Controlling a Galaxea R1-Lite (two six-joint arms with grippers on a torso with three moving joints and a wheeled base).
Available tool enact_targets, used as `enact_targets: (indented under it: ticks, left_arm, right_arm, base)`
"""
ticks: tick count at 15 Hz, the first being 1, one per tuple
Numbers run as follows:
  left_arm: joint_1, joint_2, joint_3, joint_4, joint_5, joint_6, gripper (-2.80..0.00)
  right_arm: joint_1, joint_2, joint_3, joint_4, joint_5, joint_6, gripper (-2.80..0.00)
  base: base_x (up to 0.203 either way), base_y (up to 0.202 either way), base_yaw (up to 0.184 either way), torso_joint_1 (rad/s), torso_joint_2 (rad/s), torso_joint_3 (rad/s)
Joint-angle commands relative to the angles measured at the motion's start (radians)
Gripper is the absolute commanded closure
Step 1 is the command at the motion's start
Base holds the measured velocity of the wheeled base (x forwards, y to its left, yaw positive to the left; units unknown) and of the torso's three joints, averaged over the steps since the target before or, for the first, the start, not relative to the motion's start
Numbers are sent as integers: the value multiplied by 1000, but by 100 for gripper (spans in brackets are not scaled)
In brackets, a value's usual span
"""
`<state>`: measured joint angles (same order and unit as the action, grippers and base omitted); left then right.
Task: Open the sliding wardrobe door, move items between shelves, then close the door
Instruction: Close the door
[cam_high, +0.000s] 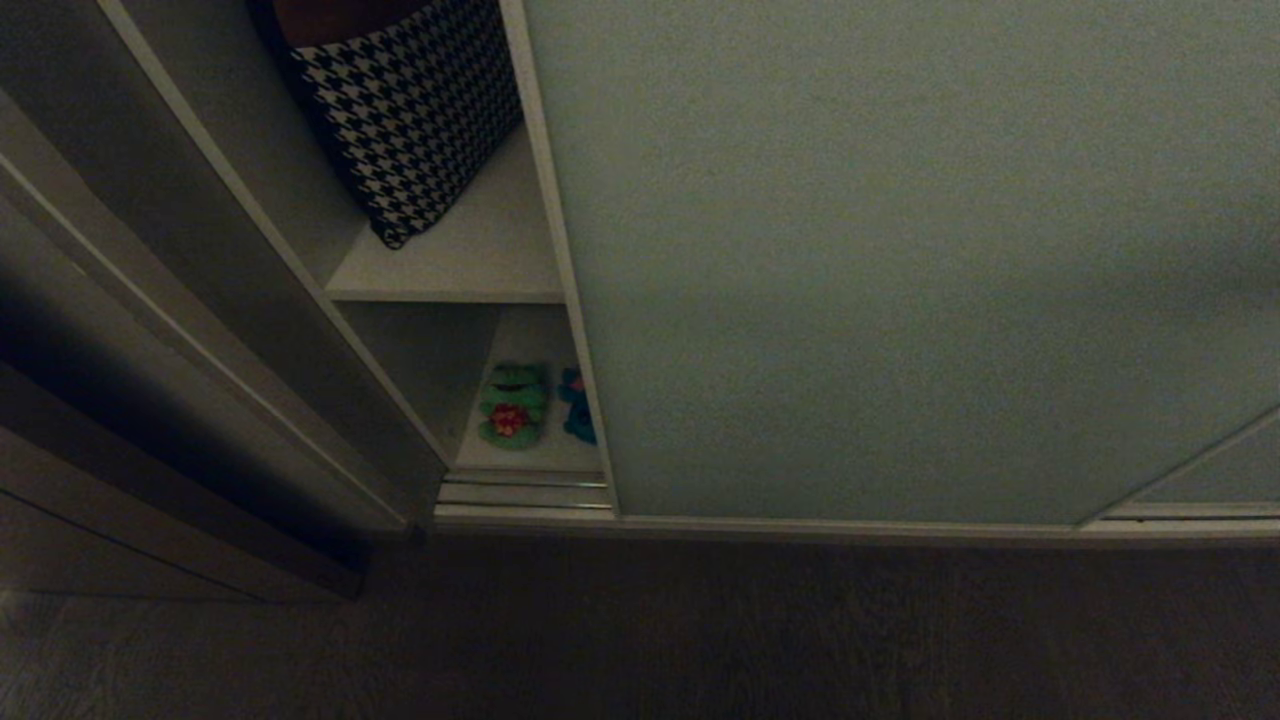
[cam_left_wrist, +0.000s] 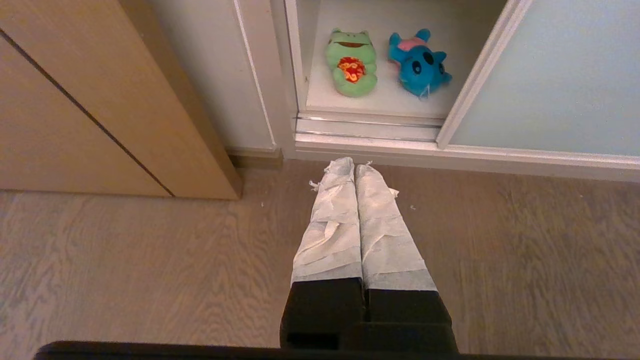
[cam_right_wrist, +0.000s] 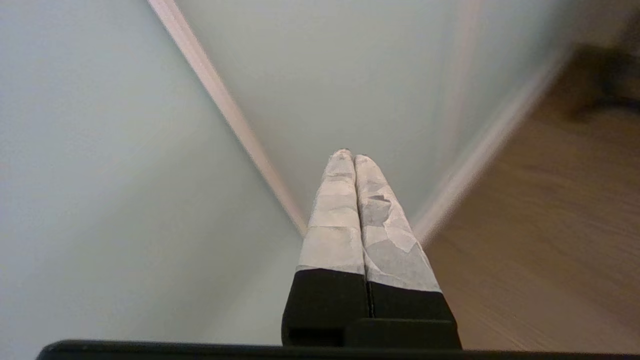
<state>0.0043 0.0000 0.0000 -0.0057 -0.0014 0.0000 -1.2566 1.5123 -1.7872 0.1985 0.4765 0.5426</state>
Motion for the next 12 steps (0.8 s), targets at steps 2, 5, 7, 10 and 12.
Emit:
enact_targets:
  ticks: [2, 5, 7, 10, 12]
  left_arm:
    - [0, 2, 0, 0, 0, 0, 0]
    - [0, 2, 0, 0, 0, 0, 0]
    - [0, 2, 0, 0, 0, 0, 0]
    - [0, 2, 0, 0, 0, 0, 0]
    - [0, 2, 0, 0, 0, 0, 0]
  right_arm:
    - [-32, 171, -133, 4, 176, 46, 0]
    - [-47, 242, -143, 6, 361, 60, 0]
    - [-61, 273, -144, 21, 466, 139, 0]
    - [-63, 316, -146, 25, 542, 182, 0]
    - [-51, 329, -145, 30, 563, 183, 0]
  base:
    - [0, 0, 0, 0, 0, 0]
    - [0, 0, 0, 0, 0, 0]
    - [0, 0, 0, 0, 0, 0]
    - [0, 0, 0, 0, 0, 0]
    - [0, 0, 0, 0, 0, 0]
